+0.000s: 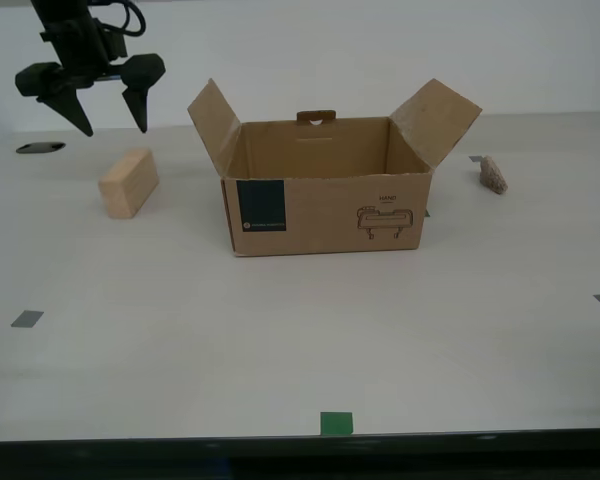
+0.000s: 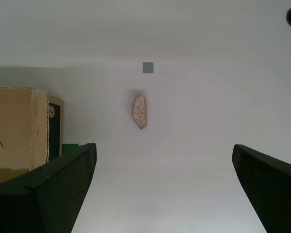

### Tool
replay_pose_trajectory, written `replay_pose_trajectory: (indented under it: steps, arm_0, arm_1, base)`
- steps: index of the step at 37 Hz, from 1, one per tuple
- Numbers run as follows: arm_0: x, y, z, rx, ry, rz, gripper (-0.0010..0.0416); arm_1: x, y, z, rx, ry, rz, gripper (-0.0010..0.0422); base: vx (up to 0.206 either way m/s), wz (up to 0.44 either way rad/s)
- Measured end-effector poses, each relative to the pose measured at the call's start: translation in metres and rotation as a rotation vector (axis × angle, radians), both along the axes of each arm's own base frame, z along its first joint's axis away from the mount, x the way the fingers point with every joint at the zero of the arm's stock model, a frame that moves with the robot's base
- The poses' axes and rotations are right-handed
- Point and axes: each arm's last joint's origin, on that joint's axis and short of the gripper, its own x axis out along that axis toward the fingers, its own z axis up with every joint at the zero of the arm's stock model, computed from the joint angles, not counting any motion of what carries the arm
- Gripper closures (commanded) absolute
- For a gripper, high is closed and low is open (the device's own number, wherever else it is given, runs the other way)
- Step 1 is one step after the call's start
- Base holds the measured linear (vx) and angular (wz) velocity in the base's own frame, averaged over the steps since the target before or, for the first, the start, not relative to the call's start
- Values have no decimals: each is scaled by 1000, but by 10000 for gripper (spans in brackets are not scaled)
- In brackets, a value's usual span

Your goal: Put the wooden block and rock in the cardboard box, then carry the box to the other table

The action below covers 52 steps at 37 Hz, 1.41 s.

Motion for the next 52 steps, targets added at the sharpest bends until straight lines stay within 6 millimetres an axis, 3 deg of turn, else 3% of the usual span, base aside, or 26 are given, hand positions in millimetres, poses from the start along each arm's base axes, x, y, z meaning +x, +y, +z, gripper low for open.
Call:
replay_pose_trajectory:
  steps: [21,38,52]
  arm_0:
    - [48,2,-58,-9,99,15,16]
    - [84,4,-120,-15,193,30,17]
    - [92,9,-132,19,183,72,16]
  arm_1:
    - [5,1,-6,-1,-25,2,14]
    - [5,2,-6,0,-24,4,14]
    - [4,3,-9,19,-15,10,14]
  base:
    - [0,0]
    - [0,0]
    - [0,0]
